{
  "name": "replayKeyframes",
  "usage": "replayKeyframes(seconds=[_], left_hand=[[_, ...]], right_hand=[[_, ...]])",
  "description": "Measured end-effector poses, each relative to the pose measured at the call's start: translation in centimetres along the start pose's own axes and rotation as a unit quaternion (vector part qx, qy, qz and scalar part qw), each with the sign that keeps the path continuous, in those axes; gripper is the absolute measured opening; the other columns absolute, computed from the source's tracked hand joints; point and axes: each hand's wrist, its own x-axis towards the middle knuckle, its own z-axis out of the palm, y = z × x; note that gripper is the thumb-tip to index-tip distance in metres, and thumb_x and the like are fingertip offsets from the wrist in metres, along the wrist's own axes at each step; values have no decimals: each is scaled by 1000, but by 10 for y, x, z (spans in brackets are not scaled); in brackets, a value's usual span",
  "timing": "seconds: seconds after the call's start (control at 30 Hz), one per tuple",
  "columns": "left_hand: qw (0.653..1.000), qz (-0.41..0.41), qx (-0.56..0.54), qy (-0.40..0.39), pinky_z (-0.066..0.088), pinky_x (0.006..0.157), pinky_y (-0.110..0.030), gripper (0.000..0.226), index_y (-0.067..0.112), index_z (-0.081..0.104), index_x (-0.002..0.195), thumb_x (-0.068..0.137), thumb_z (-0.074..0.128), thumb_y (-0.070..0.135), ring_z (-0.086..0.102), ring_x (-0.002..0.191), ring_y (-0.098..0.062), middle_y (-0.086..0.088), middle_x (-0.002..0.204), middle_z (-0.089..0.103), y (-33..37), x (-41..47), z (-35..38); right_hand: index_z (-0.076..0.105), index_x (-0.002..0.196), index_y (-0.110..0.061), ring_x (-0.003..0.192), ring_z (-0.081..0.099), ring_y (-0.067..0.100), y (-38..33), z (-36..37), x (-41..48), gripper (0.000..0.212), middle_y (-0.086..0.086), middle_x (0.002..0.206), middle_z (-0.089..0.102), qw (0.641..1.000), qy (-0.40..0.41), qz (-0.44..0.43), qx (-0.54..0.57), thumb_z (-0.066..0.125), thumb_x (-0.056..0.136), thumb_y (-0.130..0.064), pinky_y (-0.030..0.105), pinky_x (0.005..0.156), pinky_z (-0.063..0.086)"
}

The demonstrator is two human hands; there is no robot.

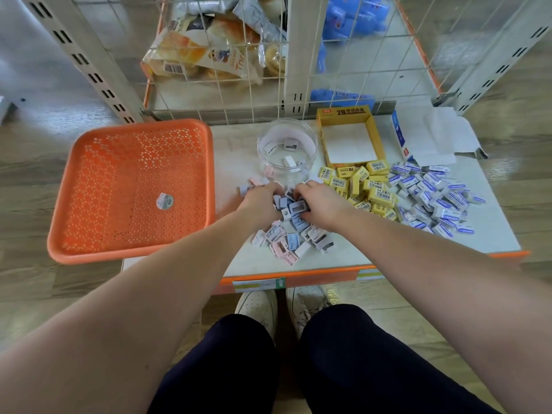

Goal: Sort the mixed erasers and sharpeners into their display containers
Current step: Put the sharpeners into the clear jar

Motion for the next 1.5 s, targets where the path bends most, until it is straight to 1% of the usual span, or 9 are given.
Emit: replayKeyframes(seconds=[0.2, 0.4, 0.5, 0.6, 0.73, 0.87, 1.03, 1.2, 1.5], left_hand=[[998, -17, -50, 43, 38, 75, -18, 32, 22, 58, 119, 89, 60, 9, 50, 89, -12, 1, 121, 56, -1, -2, -4], [999, -1, -31, 31, 41, 70, -18, 30, 23, 60, 110, 82, 64, 10, 56, 90, -14, 0, 111, 60, -2, -2, -14], [999, -8, -39, 31, 41, 53, -15, 27, 20, 60, 108, 82, 67, 15, 57, 72, -9, 2, 101, 56, 5, -4, -29], [996, 13, -77, 34, 47, 51, -12, 16, 17, 64, 98, 83, 68, 17, 59, 64, -5, 4, 91, 61, 10, -3, -47], [982, 51, -180, 22, 59, 70, -28, 9, 25, 66, 84, 82, 71, 18, 69, 74, -16, 2, 91, 66, 13, -4, -64], [952, 58, -270, 131, 57, 65, -20, 12, 16, 66, 96, 86, 68, 12, 64, 72, -7, 5, 95, 62, 15, -2, -68], [934, 24, -293, 203, 58, 75, -30, 6, 16, 65, 91, 86, 68, 16, 62, 69, -6, 15, 87, 57, 20, 14, -65], [939, 13, -259, 224, 51, 85, -25, 15, 18, 66, 100, 85, 68, 20, 63, 87, -14, 7, 100, 62, 27, 27, -60], [946, 16, -230, 228, 36, 90, -14, 41, 16, 57, 127, 86, 62, 15, 52, 118, -10, 2, 128, 58, 34, 27, -56]], right_hand=[[51, 121, -12, 110, 52, 28, 0, -8, 3, 41, 11, 118, 54, 1000, 1, 3, -16, 56, 81, -4, 37, 89, 46], [63, 112, -13, 99, 59, 28, -1, -19, 1, 36, 10, 106, 66, 1000, 7, 14, 15, 49, 80, -2, 37, 84, 51], [64, 117, -12, 102, 60, 27, 0, -24, -2, 39, 11, 111, 66, 999, 8, 19, 42, 47, 83, -2, 37, 90, 50], [61, 122, -14, 108, 58, 24, 0, -32, -3, 39, 9, 123, 62, 997, 16, 25, 69, 53, 85, -5, 35, 95, 47], [63, 121, -18, 115, 54, 18, 4, -48, -4, 39, 4, 125, 61, 988, 25, 47, 144, 59, 84, -6, 23, 96, 39], [65, 117, -20, 103, 58, 14, 7, -55, -1, 38, 3, 118, 64, 962, 67, 80, 254, 61, 82, -6, 20, 89, 42], [64, 114, -18, 92, 60, 14, 0, -62, 13, 35, 4, 111, 65, 902, 175, 111, 378, 61, 82, -4, 24, 81, 49], [60, 118, -17, 97, 56, 11, -12, -63, 37, 32, 1, 113, 63, 892, 277, 137, 329, 60, 86, -12, 16, 73, 38], [55, 125, -15, 110, 55, 15, -14, -56, 47, 40, 2, 123, 60, 888, 287, 118, 339, 60, 86, -9, 18, 85, 40]])
